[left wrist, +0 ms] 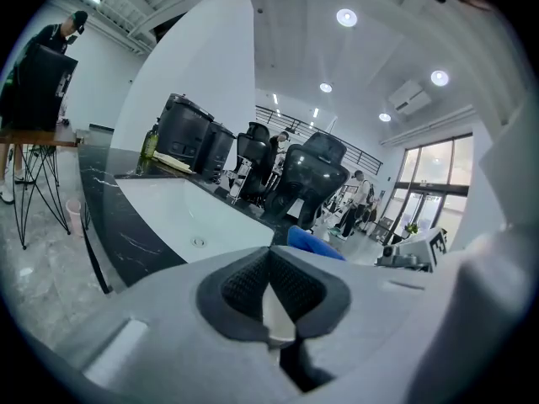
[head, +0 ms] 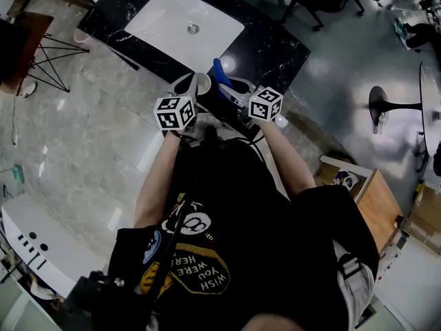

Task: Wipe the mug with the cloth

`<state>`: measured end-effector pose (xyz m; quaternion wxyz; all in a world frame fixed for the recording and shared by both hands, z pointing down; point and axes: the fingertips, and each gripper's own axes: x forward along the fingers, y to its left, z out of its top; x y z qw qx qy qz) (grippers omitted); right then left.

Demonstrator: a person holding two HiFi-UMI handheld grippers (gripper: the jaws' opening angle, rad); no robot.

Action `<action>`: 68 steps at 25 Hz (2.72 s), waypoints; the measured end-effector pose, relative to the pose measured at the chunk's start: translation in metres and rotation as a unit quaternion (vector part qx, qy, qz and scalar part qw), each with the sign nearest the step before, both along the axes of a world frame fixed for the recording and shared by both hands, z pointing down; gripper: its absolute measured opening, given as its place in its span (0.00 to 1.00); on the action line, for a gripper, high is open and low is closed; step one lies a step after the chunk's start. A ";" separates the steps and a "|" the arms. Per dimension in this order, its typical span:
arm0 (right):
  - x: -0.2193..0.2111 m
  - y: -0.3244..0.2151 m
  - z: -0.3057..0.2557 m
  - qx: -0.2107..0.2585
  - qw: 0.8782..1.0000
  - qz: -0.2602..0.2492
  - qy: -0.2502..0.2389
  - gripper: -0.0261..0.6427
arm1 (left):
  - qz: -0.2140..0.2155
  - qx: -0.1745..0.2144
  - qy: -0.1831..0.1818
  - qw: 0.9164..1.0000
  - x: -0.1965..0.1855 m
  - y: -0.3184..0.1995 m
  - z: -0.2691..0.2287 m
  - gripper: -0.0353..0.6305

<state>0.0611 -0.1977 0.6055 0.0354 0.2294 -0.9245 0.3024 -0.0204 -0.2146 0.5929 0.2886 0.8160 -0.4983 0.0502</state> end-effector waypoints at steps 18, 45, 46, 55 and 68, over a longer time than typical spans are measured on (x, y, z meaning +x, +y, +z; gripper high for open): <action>-0.011 0.030 -0.003 0.012 0.996 -0.088 0.005 0.19 | -0.019 -0.029 0.038 0.999 -0.002 0.011 0.007 0.06; 0.017 0.043 0.061 0.117 0.913 -0.085 0.382 0.18 | -0.050 -0.036 0.057 0.997 -0.010 0.037 0.005 0.06; 0.016 0.041 0.067 0.115 0.904 -0.086 0.402 0.19 | -0.049 -0.035 0.056 0.997 -0.011 0.039 0.005 0.06; -0.003 0.065 0.023 0.045 0.973 0.063 0.216 0.38 | 0.043 -0.006 0.019 0.999 0.001 0.065 -0.011 0.06; -0.009 0.092 -0.037 0.056 0.945 0.245 0.211 0.04 | 0.103 0.036 -0.085 0.990 -0.010 0.114 -0.037 0.06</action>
